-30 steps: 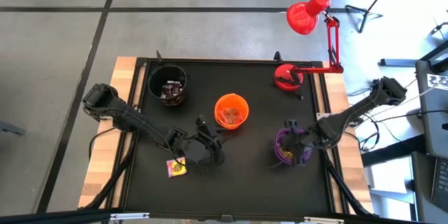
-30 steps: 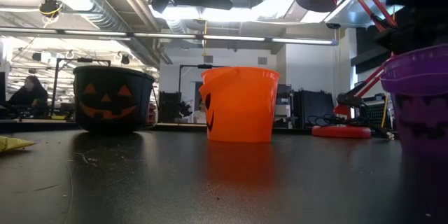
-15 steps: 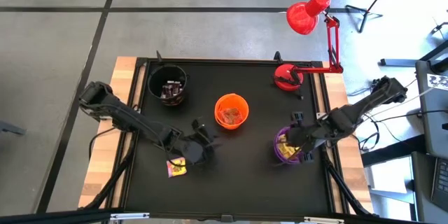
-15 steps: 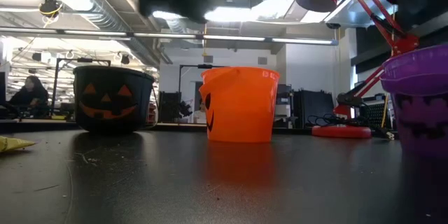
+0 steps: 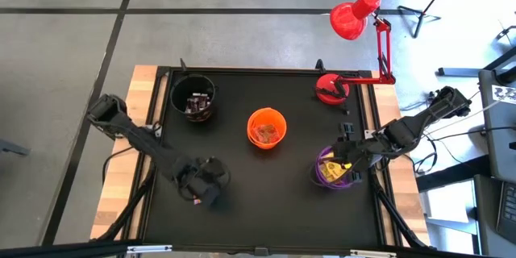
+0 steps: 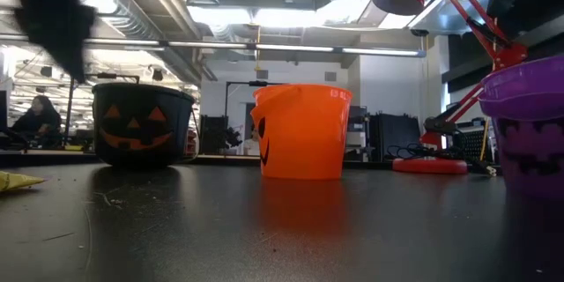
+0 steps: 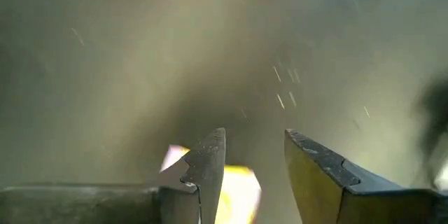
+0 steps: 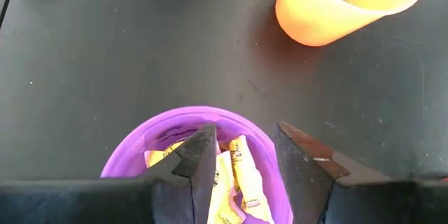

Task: Sort candy
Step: Put the yellow candy into the purple bucket

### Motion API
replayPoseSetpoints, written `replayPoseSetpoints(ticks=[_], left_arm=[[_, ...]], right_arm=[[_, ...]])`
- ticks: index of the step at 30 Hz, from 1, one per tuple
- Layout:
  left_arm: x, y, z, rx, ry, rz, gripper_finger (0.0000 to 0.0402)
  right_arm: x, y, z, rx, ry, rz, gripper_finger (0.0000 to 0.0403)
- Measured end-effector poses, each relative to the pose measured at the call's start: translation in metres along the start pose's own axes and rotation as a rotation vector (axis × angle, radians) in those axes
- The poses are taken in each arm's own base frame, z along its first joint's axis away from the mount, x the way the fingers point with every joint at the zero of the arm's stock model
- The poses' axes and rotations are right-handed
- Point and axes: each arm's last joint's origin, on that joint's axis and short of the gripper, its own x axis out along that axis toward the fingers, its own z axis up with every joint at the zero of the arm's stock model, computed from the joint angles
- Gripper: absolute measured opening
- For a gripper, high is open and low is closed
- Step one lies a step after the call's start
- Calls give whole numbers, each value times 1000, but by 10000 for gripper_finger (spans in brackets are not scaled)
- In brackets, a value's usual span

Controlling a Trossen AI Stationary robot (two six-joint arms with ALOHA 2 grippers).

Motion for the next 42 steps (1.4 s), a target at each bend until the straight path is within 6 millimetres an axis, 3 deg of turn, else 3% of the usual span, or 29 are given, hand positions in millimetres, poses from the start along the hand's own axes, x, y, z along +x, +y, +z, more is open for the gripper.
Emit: replayPoseSetpoints(ticks=[8,15,23,32,37,42], left_arm=[[-8,-17,-49,-130,55,-34,137],[22,-30,-74,-105,159,28,129],[47,-37,-73,-33,231,162,91],[21,-58,-40,57,125,162,62],[16,-54,-40,63,147,226,55],[24,-55,-43,66,128,239,54]], right_arm=[[0,0,0,-4,0,0,143],[0,0,0,-5,-2,-1,143],[0,0,2,-3,-19,-2,143],[0,1,5,-16,-47,5,143],[0,1,4,-17,-45,5,143],[0,1,4,-18,-43,4,143]])
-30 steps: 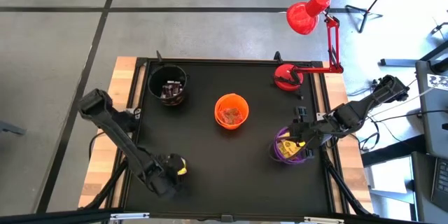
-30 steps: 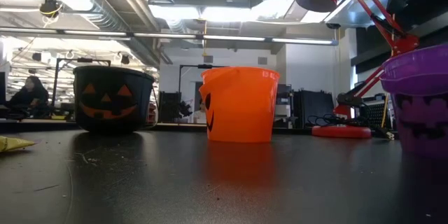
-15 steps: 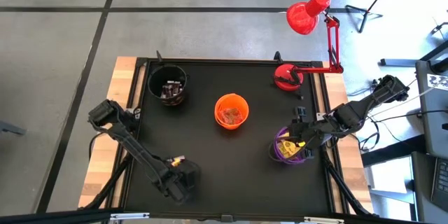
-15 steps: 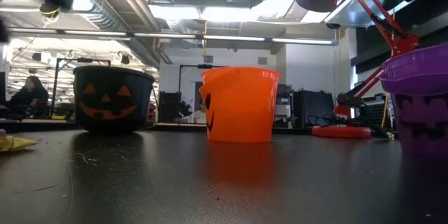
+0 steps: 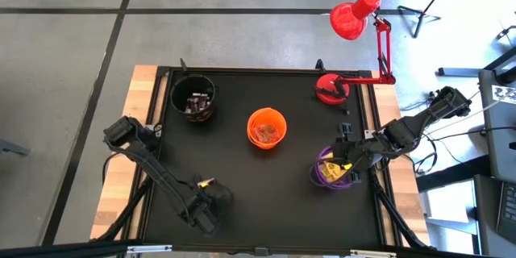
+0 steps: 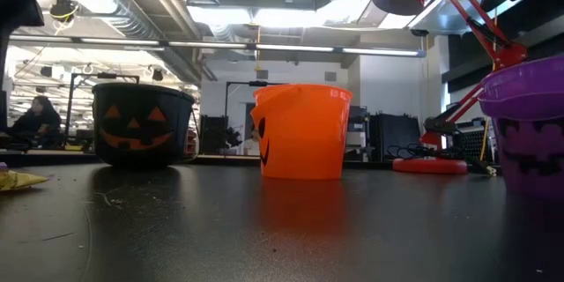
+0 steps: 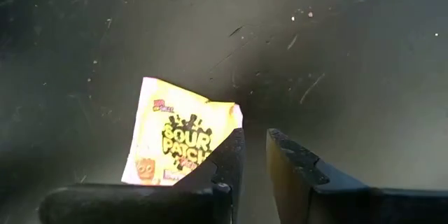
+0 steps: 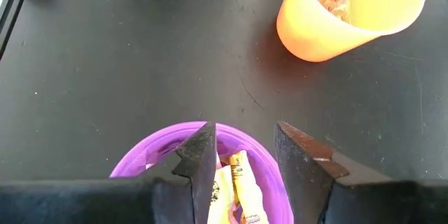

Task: Sort candy
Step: Put the yellow candy into the purple bucket

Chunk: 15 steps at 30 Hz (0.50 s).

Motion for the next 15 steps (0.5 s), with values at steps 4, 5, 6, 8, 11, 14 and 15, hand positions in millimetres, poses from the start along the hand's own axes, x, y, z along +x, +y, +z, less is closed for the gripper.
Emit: replayPoseSetpoints(ticks=[4,5,6,8,11,14,15], left_arm=[[7,-3,-2,12,-4,13,63],[9,-4,-2,20,3,12,68],[11,-5,-4,31,14,12,75],[14,-6,-5,37,32,19,92],[16,-6,-6,43,32,36,122],[17,-4,-5,45,17,54,152],[17,-4,-5,46,16,56,160]], right_arm=[[0,0,0,-3,0,0,143],[0,0,0,-3,0,0,143],[0,0,0,-3,0,0,143],[0,0,0,-3,1,0,143],[0,0,0,-3,1,-1,143],[0,0,0,-3,0,-1,143],[0,0,0,-3,0,-4,143]])
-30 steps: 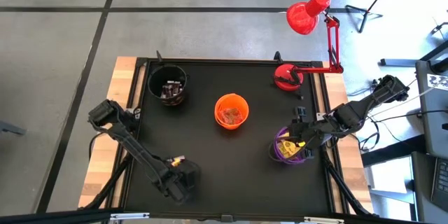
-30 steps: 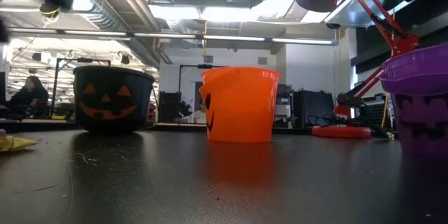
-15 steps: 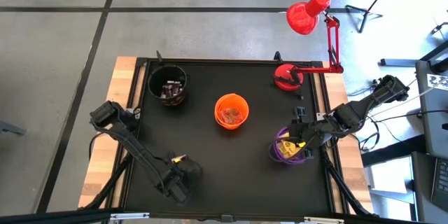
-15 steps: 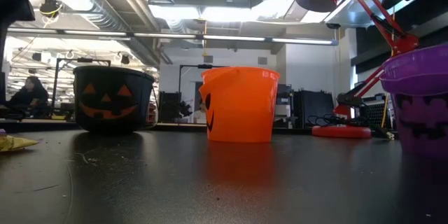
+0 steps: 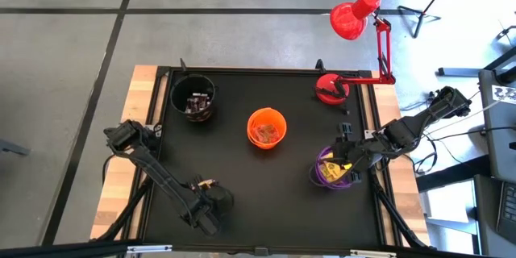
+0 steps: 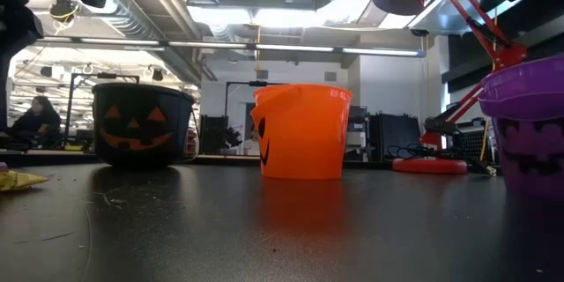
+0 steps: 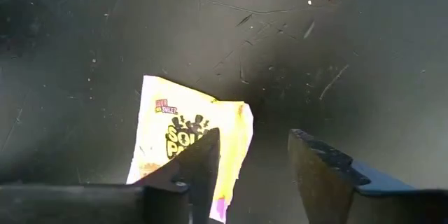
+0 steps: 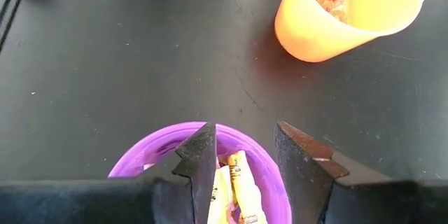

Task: Sort candy
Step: Put the yellow candy into the purple bucket

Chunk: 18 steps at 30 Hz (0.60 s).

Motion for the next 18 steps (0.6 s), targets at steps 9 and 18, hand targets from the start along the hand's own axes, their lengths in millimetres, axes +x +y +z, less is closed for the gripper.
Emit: replayPoseSetpoints(ticks=[9,18], left_arm=[[13,-3,-2,12,0,47,188],[38,-9,-8,37,13,130,188]], right_arm=[[0,0,0,0,-2,-6,143],[0,0,0,0,-2,-7,143]])
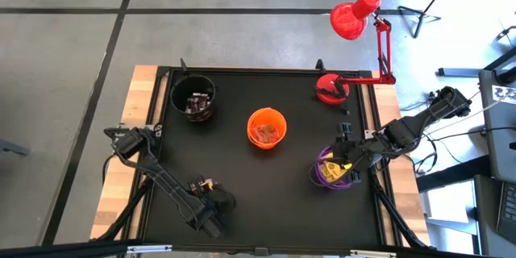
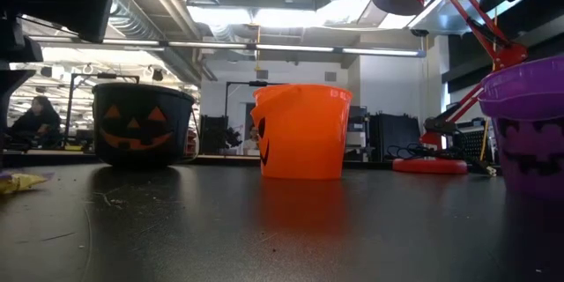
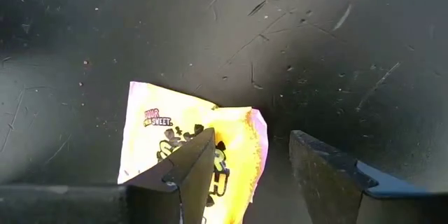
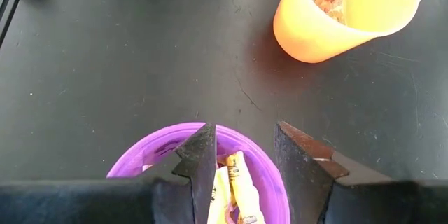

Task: Sort candy
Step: Put the yellow candy into the purple bucket

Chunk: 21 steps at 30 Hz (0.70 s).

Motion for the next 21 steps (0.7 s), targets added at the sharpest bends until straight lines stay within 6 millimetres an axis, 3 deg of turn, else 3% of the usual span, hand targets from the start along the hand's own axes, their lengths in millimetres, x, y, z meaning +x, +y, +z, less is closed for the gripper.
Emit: replayPoseSetpoints(ticks=[4,7,15,21], left_arm=[[1,0,0,6,2,5,179],[2,0,0,12,2,8,152],[2,1,0,41,-11,32,17],[-23,-1,14,57,-104,113,1]], right_arm=[[0,0,0,0,-1,-1,143],[0,0,0,0,-1,-2,143],[0,0,0,0,-1,-1,143],[0,0,1,-20,-16,-10,143]])
